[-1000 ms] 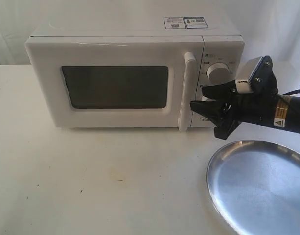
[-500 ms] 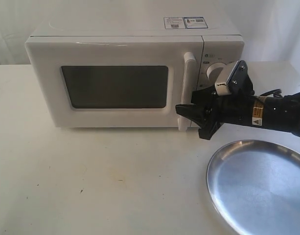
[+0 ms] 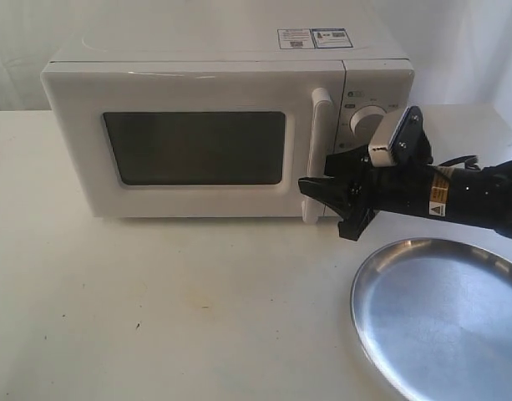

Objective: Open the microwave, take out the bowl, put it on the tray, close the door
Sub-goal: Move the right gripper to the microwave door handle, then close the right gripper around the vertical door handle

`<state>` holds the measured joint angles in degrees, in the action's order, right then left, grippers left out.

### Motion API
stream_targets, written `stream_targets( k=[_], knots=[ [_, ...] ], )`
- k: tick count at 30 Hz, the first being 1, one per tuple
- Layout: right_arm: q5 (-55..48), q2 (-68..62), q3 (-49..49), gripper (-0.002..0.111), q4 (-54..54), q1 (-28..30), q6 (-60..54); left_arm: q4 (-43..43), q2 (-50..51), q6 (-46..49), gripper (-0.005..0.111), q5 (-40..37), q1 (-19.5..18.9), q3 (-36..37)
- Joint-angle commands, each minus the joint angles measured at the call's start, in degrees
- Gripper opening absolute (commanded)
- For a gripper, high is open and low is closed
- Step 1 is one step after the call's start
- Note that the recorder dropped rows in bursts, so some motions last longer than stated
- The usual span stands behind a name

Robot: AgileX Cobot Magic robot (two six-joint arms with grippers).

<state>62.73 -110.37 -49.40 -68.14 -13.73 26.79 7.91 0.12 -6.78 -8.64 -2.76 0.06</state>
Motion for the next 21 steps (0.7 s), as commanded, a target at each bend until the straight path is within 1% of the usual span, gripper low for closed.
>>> stream_targets(
  k=[1,4,6,12,18,21],
  knots=[
    [5.95,-0.06,-1.94,0.000,4.49,-0.50,-2.33,-0.17,-0.12,-0.37,0.000,0.14,0.05,-0.06],
    [7.24,-0.06,-1.94,0.000,4.64,-0.50,-2.33,-0.17,-0.12,-0.37,0.000,0.14,0.05,-0.06],
    [7.24,-0.06,-1.94,0.000,6.98,-0.50,-2.08,-0.17,-0.12,-0.37,0.000,0.14,0.05,-0.06],
    [2.85,0.74,-1.83,0.000,7.77,0.95,-1.65,-0.17,-0.12,-0.37,0.000,0.14,0.05,-0.06],
    [2.34,5.24,1.73,0.000,8.51,4.27,-1.10,-0.17,-0.12,-0.37,0.000,0.14,0.05,-0.06],
    [2.71,8.35,4.18,0.000,8.66,4.87,-1.10,-0.17,-0.12,-0.37,0.000,0.14,0.05,-0.06]
  ],
)
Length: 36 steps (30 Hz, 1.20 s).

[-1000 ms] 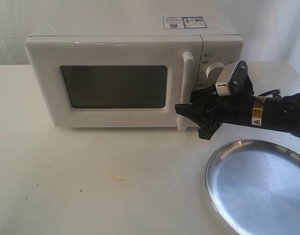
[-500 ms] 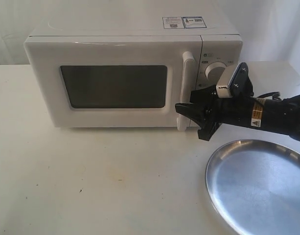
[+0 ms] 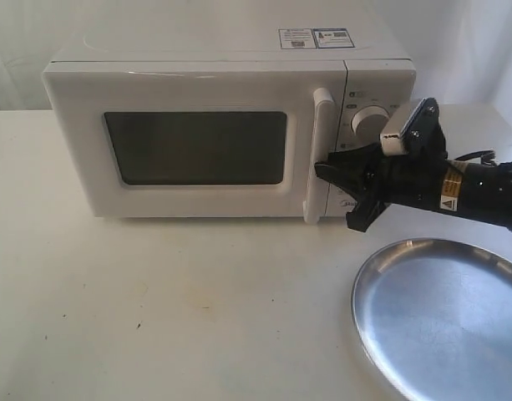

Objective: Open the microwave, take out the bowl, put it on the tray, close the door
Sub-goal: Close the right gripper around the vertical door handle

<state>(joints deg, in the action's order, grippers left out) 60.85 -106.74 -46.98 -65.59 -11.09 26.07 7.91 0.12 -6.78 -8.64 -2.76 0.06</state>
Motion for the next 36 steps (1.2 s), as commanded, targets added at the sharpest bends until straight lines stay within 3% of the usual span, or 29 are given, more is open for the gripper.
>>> stream_targets(
  k=[1,8,25,28,33,36],
  knots=[
    [4.71,5.42,2.31,0.000,6.11,2.22,-0.38,-0.17,-0.12,-0.37,0.000,0.14,0.05,-0.06],
    [1.60,5.93,2.41,0.000,3.53,-1.00,-0.26,-0.17,-0.12,-0.37,0.000,0.14,0.05,-0.06],
    [-1.36,12.30,12.31,0.001,8.47,0.62,2.57,-0.17,-0.12,-0.37,0.000,0.14,0.05,-0.06],
    [-1.01,10.85,12.21,0.014,8.37,0.21,1.91,-0.17,-0.12,-0.37,0.000,0.14,0.05,-0.06],
    [1.16,9.05,12.19,0.056,9.85,-1.70,-1.11,-0.17,-0.12,-0.37,0.000,0.14,0.05,-0.06],
    [0.37,8.13,11.25,0.051,11.18,-2.90,-2.96,-0.17,-0.12,-0.37,0.000,0.14,0.05,-0.06]
  ],
)
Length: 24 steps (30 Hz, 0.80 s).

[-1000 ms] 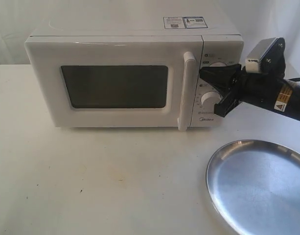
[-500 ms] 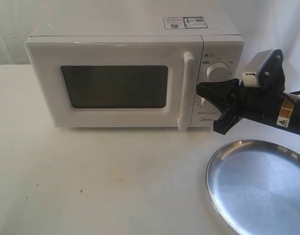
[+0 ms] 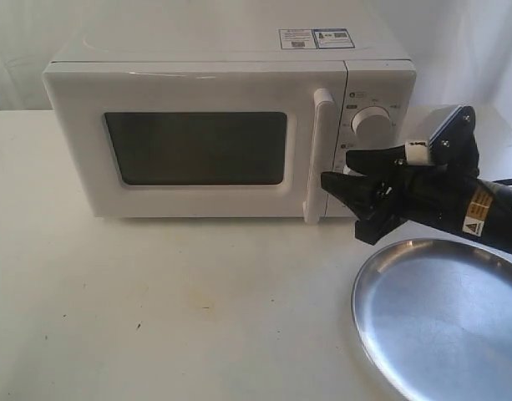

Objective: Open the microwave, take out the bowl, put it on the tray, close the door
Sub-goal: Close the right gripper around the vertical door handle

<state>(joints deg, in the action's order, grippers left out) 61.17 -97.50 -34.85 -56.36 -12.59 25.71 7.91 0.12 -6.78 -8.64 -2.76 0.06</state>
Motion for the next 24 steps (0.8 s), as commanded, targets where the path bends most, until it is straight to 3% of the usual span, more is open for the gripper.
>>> stream_targets(
  k=[1,10,20,24],
  knots=[
    [-0.77,-1.49,-1.40,0.049,1.96,-1.88,-2.60,-0.17,-0.12,-0.37,0.000,0.14,0.05,-0.06],
    [-4.07,-4.08,-5.72,0.047,3.83,-2.30,-2.15,-0.17,-0.12,-0.37,0.000,0.14,0.05,-0.06],
    [-1.49,-9.08,-9.91,0.047,-1.62,-3.89,3.13,-0.17,-0.12,-0.37,0.000,0.14,0.05,-0.06],
    [-1.89,-9.08,-10.41,0.029,-1.22,-5.47,2.88,-0.17,-0.12,-0.37,0.000,0.14,0.05,-0.06]
  ],
)
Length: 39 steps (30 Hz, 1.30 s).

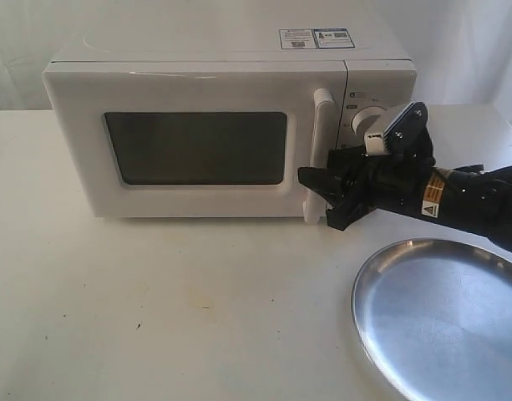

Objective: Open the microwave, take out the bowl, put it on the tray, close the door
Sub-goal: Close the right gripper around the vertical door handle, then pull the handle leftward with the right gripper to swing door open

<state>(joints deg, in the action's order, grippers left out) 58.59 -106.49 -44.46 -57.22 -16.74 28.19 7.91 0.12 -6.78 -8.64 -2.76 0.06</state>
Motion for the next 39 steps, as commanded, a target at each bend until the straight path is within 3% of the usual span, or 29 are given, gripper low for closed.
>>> stream_targets(
  k=[1,4,9,14,18,39],
  knots=[
    [0.20,-0.09,-1.04,0.023,-0.13,-1.65,0.30,-0.17,-0.12,-0.37,0.000,0.14,0.05,-0.06],
    [-1.50,-0.09,-1.43,-0.001,-0.04,-2.04,0.09,-0.17,-0.12,-0.37,0.000,0.14,0.05,-0.06],
    [0.02,-0.09,-1.43,0.000,-4.69,-2.04,-1.42,-0.17,-0.12,-0.37,0.000,0.14,0.05,-0.06],
    [11.37,-0.09,-1.43,0.000,-17.74,-2.04,-1.42,-0.17,-0.12,-0.37,0.000,0.14,0.05,-0.06],
    [11.37,0.85,-0.57,0.000,-24.96,-2.04,-0.36,-0.17,-0.12,-0.37,0.000,0.14,0.05,-0.06],
    [11.37,10.49,4.95,0.000,-33.69,-1.98,2.92,-0.17,-0.12,-0.37,0.000,0.14,0.05,-0.06]
  ],
)
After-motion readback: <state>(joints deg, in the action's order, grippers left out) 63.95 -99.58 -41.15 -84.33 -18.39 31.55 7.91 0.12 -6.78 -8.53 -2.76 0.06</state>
